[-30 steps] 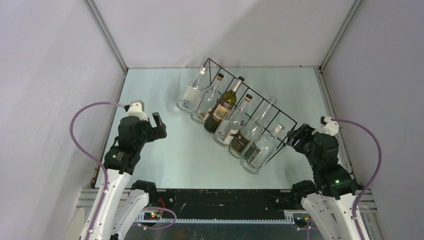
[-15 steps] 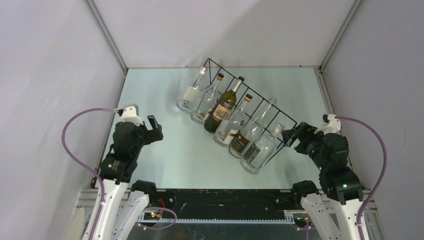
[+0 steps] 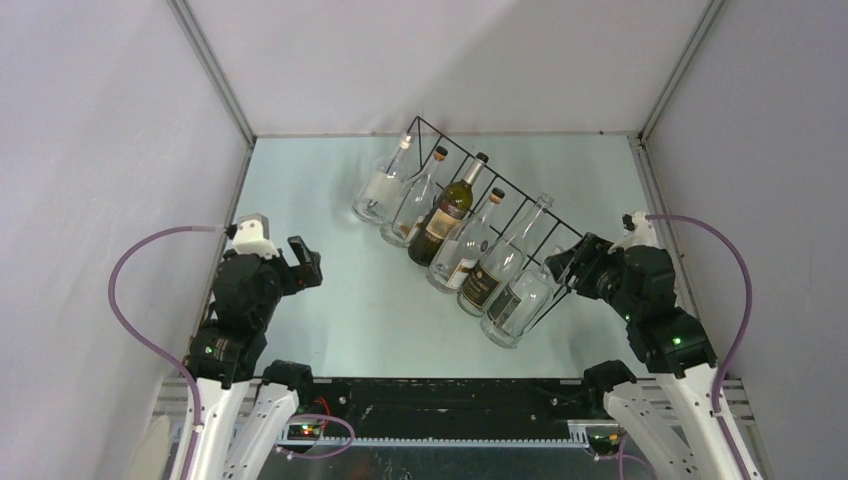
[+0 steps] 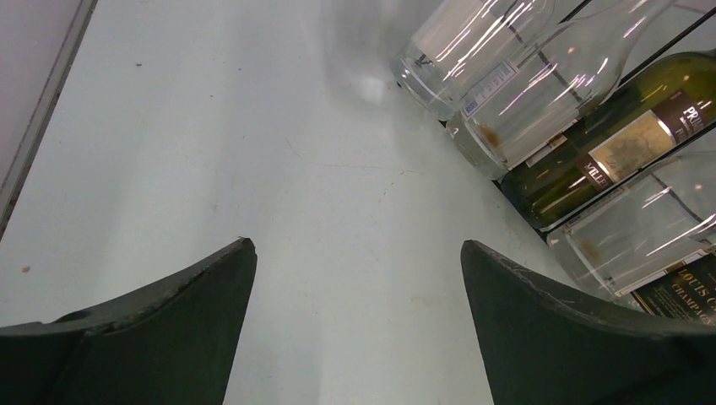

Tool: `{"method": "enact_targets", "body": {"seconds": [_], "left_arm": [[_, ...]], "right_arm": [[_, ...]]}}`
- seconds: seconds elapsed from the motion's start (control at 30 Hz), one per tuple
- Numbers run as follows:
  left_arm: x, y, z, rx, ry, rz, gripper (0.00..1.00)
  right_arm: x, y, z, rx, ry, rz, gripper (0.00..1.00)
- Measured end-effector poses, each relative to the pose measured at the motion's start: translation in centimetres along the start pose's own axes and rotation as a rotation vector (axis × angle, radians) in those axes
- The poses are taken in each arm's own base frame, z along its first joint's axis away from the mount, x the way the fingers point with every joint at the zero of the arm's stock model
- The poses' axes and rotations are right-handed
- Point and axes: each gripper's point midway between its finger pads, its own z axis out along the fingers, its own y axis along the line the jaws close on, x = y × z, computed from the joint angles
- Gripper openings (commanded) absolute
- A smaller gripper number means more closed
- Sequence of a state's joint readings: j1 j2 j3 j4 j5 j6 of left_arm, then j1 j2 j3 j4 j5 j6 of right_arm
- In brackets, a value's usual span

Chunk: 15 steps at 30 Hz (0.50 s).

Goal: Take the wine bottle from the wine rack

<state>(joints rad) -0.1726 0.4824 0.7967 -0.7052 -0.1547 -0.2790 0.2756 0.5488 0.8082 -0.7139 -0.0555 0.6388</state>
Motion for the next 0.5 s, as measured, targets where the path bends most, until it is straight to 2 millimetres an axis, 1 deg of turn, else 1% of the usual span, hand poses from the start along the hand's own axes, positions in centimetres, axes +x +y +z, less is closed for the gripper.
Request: {"method": "enact_targets", "body": {"seconds": [0.1,0.23,0.5], "left_arm": [[0.3,0.1,-0.1,0.001,-0.005,-0.001,0.98],[0.5,0.2,0.0,0.000,0.000,0.000,0.98],[0.6,0.2,0.0,-0.001,0.002,0.001,0.98]], "right_arm": [[0.6,-0.4,0.8,0.024,0.010,0.015,0.67],[1.3,-1.6,1.7,0.086,0.011,0.033,0.65],[1.4,-2.9,3.2,0.143,-0.018,0.073,0.60]]}}
